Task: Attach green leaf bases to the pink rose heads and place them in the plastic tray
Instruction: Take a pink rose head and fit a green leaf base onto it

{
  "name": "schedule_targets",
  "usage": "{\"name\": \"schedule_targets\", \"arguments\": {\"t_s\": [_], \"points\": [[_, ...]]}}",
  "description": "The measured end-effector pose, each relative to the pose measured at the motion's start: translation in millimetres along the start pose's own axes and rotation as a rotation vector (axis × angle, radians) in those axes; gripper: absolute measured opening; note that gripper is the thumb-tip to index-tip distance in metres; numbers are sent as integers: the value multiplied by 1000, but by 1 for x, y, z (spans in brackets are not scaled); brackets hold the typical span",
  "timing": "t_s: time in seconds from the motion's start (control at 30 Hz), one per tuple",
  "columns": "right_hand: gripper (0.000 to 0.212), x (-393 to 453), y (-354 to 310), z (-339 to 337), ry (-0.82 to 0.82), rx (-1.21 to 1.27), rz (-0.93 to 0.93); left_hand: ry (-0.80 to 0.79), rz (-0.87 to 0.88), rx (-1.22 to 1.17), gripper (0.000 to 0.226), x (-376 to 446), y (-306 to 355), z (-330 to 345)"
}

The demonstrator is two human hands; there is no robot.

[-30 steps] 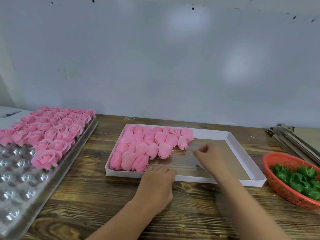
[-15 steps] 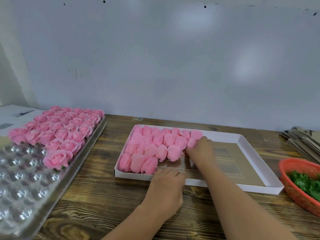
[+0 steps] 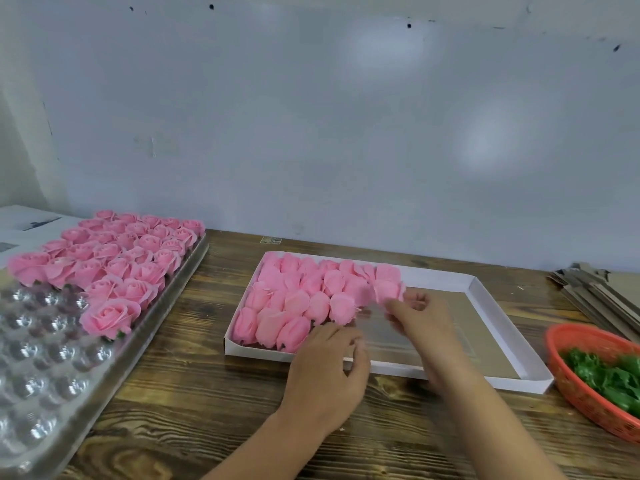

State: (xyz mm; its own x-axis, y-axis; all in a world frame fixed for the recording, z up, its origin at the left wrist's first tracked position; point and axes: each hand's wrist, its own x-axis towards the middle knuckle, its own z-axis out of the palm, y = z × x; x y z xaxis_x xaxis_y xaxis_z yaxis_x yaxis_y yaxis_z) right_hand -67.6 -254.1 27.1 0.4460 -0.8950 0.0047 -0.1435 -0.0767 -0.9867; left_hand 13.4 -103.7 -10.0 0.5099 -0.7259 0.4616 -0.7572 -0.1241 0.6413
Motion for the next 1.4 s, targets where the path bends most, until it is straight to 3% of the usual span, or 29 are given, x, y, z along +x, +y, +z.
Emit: {"name": "schedule_targets", "arguments": {"t_s": [0.1,0.2,0.3,0.43,0.53,0.67,0.77,0.87,1.0,1.1,1.2,1.3,1.4], "points": [[18,-29,-4,-5,-268,487,150,-11,-184,-176,40,3,4,-4],[28,-51,0,-5,-451,743,248,-88,-279,-359,55,6,8,-9],[38,-65,2,-1,-598,802,274,-158,-257,-509,38,6,13,-19],[53,-71,5,3,-708,842,272,-222,-181,-658,62,5,13,-23],[64,-75,3,6,-805,839,254,-242,-215,-779,57,4,13,-24],[63,-77,3,9,-811,733,276,-256,-244,-831,38,3,15,-28],[61,-79,6,12,-822,714,303,-212,-305,-831,56,3,19,-29],[54,-80,8,15,-845,710,280,-171,-360,-856,52,2,21,-30],[41,-81,11,18,-813,696,278,-175,-405,-878,71,3,28,-34],[29,-82,5,16,-863,710,384,-237,-401,-928,50,3,24,-34],[28,-82,2,13,-917,702,463,-261,-371,-950,46,1,22,-34],[32,-82,3,15,-856,674,455,-211,-353,-911,46,2,23,-33],[19,-85,2,21,-801,644,366,-159,-362,-876,43,4,19,-31]]}}
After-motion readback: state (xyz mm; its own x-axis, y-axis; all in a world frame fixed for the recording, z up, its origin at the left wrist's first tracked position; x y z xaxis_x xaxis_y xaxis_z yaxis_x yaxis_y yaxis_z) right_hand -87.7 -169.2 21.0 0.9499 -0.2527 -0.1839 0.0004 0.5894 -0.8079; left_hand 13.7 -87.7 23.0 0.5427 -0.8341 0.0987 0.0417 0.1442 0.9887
